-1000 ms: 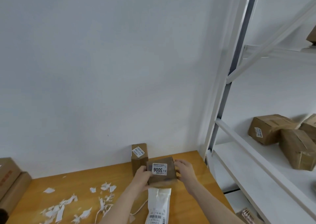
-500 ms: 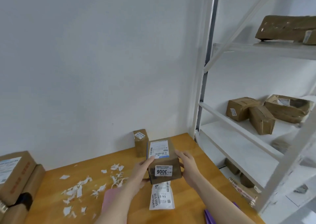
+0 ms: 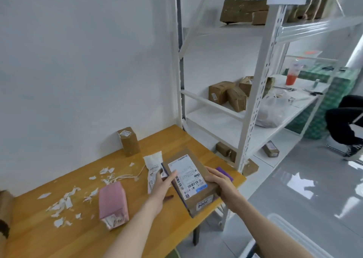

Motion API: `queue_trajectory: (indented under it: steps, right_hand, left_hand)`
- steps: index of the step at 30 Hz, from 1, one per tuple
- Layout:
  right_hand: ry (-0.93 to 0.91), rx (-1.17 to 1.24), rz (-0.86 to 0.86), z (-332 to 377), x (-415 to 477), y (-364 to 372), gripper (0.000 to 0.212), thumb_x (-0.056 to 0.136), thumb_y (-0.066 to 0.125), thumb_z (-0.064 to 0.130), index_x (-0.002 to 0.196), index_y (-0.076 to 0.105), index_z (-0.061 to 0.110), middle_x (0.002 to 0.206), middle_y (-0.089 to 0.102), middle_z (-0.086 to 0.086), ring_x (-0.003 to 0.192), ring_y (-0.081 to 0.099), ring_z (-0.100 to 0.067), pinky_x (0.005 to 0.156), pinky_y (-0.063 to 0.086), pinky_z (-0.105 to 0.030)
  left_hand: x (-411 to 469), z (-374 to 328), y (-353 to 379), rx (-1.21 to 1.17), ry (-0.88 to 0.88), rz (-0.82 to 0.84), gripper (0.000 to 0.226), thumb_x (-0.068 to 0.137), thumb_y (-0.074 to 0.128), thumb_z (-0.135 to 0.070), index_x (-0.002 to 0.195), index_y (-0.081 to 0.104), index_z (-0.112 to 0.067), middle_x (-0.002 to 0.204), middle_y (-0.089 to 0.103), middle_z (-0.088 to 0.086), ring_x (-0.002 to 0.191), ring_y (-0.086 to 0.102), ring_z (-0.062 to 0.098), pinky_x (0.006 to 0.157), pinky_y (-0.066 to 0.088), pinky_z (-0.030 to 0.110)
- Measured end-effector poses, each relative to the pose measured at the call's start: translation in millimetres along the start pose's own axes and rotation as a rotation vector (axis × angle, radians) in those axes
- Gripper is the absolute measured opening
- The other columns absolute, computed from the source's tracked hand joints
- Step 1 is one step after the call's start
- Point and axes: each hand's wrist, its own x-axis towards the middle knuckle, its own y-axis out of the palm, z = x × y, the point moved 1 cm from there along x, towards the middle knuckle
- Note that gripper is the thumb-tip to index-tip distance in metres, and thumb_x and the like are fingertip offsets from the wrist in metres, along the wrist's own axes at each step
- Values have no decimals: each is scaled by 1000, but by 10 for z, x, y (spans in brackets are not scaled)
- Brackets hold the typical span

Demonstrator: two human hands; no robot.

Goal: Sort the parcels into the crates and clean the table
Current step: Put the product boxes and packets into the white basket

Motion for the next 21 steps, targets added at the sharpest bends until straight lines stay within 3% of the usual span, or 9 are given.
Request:
queue_trajectory:
  steps: [2, 4, 6, 9, 12, 14, 17, 21]
  right_hand:
    - [3, 2, 27, -38, -208, -202, 53, 72, 67, 19, 124, 61, 22, 109, 70, -13, 89, 67, -24, 65, 53, -26]
    - [20, 5, 12, -119, -419, -544, 62, 66, 69, 22, 127, 59, 20, 114, 68, -15, 93, 66, -26, 68, 54, -27]
    - [36, 29, 7, -183, -582, -859, 69, 63, 71, 27, 130, 57, 20, 118, 65, -17, 99, 64, -29, 72, 54, -29]
    - [41, 39, 1, -261, -813, -1323, 68, 67, 70, 33, 132, 56, 21, 120, 63, -19, 101, 61, -30, 76, 54, -29]
    - [88, 93, -188, -340, -1055, -1832, 79, 59, 80, 46, 130, 56, 20, 116, 64, -18, 99, 60, -28, 75, 50, -30]
    - [108, 104, -384, -401, -1268, -2277, 65, 74, 73, 46, 130, 53, 21, 111, 64, -10, 97, 60, -22, 73, 49, -32]
    - [158, 171, -494, -517, -1548, -2803, 50, 89, 61, 41, 130, 48, 17, 107, 60, -6, 95, 59, -24, 69, 54, -38]
    - [249, 268, -582, -653, -1961, -3558, 81, 76, 70, 55, 137, 37, 16, 130, 50, -10, 99, 64, -30, 70, 57, -44]
  left_hand:
    - [-193, -16, 201, -41, -42, 40, 59, 78, 63, -63, 125, 40, -36, 122, 57, -1, 112, 55, 23, 81, 51, 41]
    - [-291, 18, 492, -36, -94, 121, 35, 87, 55, -55, 111, 50, -30, 110, 58, 4, 96, 59, 24, 77, 51, 43]
    - [-329, 59, 736, -20, -154, 164, 32, 88, 55, -51, 106, 54, -24, 103, 54, 6, 88, 58, 22, 81, 52, 46]
    - [-388, 98, 1184, 30, -238, 275, 39, 82, 64, -48, 102, 56, -16, 97, 55, 9, 92, 57, 22, 84, 53, 48]
    - [-473, 123, 1763, 68, -249, 335, 56, 67, 75, -51, 103, 58, -12, 95, 57, 12, 92, 58, 26, 65, 58, 39]
    - [-526, 194, 2263, 52, -239, 350, 45, 79, 69, -45, 105, 58, -11, 92, 58, 13, 85, 61, 27, 62, 58, 39]
    - [-596, 324, 2864, 22, -241, 388, 35, 85, 65, -39, 106, 58, -13, 95, 60, 13, 88, 62, 30, 78, 57, 49]
    - [-726, 594, 3753, 32, -279, 433, 37, 88, 62, -39, 111, 58, -10, 100, 63, 15, 98, 62, 32, 81, 56, 46]
